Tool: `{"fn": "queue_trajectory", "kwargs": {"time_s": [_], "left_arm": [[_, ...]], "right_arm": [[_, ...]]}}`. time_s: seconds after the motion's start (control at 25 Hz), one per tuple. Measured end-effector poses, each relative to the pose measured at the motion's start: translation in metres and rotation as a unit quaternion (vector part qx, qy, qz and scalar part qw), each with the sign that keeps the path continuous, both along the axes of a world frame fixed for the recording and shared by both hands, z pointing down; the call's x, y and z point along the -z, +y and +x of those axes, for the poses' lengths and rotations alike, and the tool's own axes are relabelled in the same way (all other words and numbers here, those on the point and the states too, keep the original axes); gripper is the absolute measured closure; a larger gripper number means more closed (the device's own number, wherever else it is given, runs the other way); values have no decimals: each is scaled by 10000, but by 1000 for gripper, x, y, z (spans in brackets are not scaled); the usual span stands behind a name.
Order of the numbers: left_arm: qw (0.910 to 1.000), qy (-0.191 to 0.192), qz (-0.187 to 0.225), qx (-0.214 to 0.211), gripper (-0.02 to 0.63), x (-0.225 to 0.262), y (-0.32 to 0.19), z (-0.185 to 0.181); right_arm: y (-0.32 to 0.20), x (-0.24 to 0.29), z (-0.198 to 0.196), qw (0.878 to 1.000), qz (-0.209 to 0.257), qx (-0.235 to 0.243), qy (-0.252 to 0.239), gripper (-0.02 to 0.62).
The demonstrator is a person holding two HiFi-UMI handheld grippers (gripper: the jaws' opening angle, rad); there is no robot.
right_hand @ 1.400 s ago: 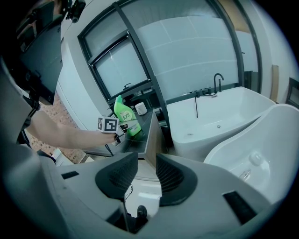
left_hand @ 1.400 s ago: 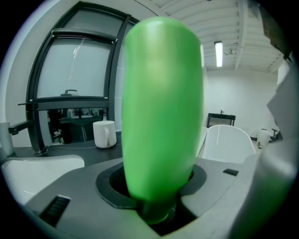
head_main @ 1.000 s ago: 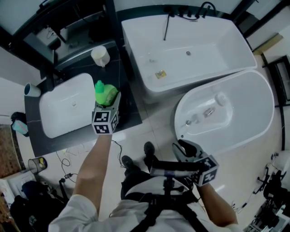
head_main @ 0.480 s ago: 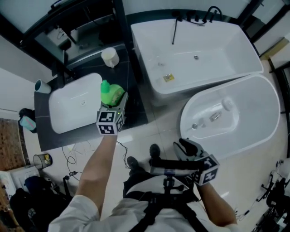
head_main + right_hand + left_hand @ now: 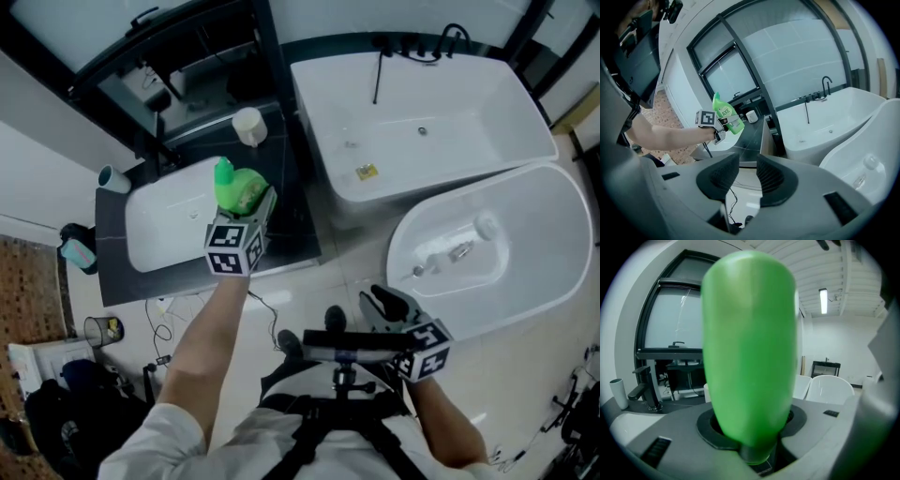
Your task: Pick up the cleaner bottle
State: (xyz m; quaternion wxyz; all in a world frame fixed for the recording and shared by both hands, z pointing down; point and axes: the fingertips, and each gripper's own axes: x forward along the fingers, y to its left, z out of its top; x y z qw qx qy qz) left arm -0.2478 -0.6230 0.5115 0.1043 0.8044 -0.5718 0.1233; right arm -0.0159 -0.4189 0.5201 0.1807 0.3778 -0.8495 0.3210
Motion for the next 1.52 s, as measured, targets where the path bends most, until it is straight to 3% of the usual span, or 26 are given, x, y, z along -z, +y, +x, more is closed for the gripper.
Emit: {"fn": "queue_trajectory", "kwargs": {"time_s": [1.04, 1.52], "left_arm": [[9978, -598, 200, -186, 428, 117, 40, -22], [9981, -491, 342, -122, 428, 154, 79, -33]], "right_arm": [[16, 31, -28, 9978, 520, 128, -392, 480], [27, 36, -44, 9965, 605, 421, -398, 480]]}}
